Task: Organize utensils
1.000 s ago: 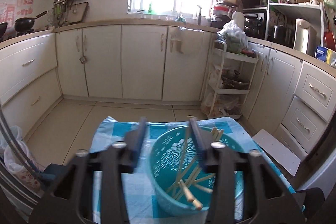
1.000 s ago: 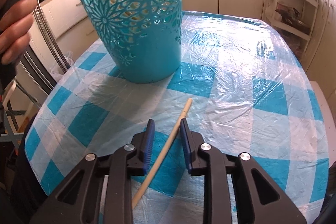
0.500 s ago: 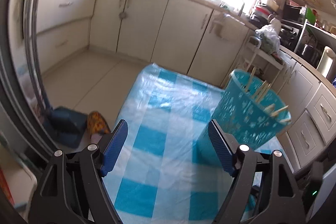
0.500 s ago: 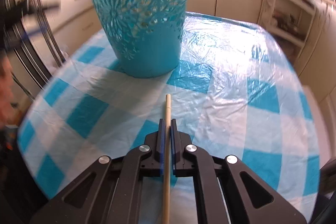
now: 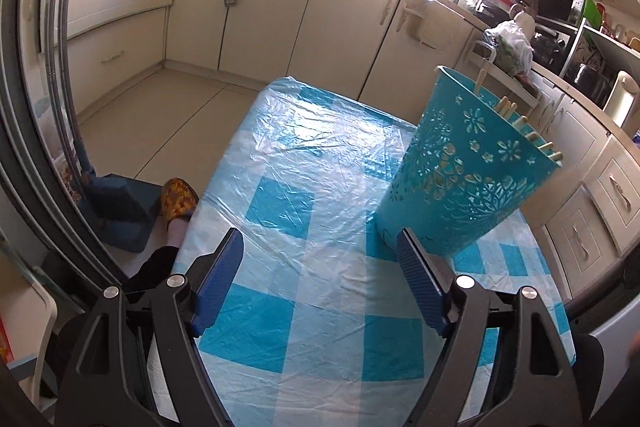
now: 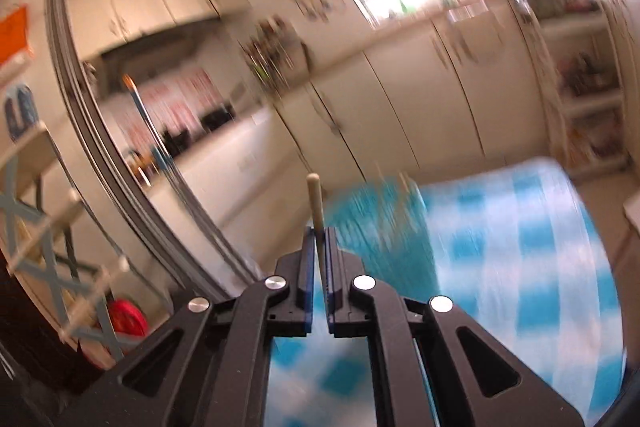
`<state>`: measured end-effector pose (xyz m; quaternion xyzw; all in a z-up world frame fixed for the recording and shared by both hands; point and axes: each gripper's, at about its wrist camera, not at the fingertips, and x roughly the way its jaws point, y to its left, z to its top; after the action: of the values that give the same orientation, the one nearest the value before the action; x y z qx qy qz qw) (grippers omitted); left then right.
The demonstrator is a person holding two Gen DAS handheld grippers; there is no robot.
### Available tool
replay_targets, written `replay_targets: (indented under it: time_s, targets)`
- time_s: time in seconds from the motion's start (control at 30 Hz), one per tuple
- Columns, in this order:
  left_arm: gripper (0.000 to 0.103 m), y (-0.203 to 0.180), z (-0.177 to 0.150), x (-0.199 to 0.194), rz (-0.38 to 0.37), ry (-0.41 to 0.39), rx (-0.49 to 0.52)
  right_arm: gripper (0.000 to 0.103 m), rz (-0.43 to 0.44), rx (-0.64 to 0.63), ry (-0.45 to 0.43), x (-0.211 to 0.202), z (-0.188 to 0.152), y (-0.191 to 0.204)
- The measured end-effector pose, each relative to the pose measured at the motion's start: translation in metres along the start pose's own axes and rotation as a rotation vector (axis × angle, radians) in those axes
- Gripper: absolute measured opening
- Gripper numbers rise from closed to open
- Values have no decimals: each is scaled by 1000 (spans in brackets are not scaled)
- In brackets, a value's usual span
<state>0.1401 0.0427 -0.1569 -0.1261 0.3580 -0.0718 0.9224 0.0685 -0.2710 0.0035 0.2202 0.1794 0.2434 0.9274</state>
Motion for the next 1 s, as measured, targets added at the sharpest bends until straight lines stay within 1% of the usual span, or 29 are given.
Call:
replay_targets:
  time_s: [0.07,0.17,0.27,0.33,0.4,0.5,0.57,0.67,0.73,0.87,1.0]
  targets:
    - [75,-2,-1,-3,-8,2,-2,6,13,-30,-52,13,25,11]
    - [76,1,-1,-6,-13,2,-12,6,-1,-60,-93,29,49,18]
    - [76,7,-3,-6,-11,9,-31,5,-24,-52,-96,41,58,15]
    - [76,12,-4,-4,-9,19,-48,5,-61,-65,-98,46,60,14]
    - [76,17,-4,-1,-11,27,-66,5,-103,-93,-93,49,54,10]
    - [76,18,-5,2,-13,35,-75,5,-169,-128,-54,61,39,2]
    - [76,16,-5,3,-18,36,-71,5,-213,-153,-7,74,24,-7]
    - [77,9,-3,0,-9,32,-46,5,-251,-170,71,93,4,-17]
    - [81,3,-2,-5,5,28,-24,5,-261,-173,115,101,-6,-21]
    - [85,-8,0,-15,29,17,18,6,-281,-180,200,108,-24,-24]
    - [91,-17,1,-27,48,4,60,7,-287,-174,208,100,-27,-20]
